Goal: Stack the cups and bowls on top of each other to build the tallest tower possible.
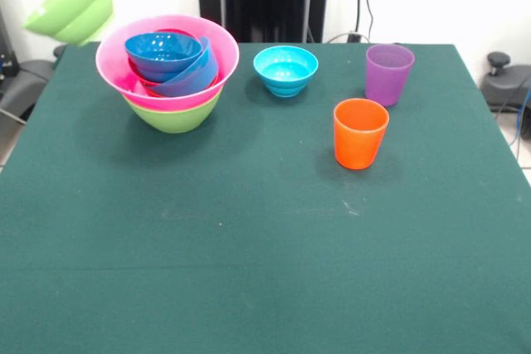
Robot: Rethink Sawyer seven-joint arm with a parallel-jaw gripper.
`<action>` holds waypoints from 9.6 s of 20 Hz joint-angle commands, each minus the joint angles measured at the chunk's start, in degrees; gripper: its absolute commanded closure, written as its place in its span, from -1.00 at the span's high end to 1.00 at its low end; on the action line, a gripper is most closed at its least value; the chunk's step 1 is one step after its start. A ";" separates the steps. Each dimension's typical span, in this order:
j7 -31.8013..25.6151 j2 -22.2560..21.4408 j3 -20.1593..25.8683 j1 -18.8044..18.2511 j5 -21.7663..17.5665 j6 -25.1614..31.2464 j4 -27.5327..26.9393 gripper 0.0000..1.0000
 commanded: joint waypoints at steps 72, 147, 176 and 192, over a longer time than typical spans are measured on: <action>20.58 6.05 -27.41 35.32 5.95 -24.62 11.82 1.00; 27.34 28.01 -38.75 48.22 8.77 -51.01 15.46 1.00; 26.90 25.95 -41.62 52.30 10.41 -53.52 14.73 -1.00; 17.05 -5.50 -27.82 41.41 17.12 -21.78 21.19 -1.00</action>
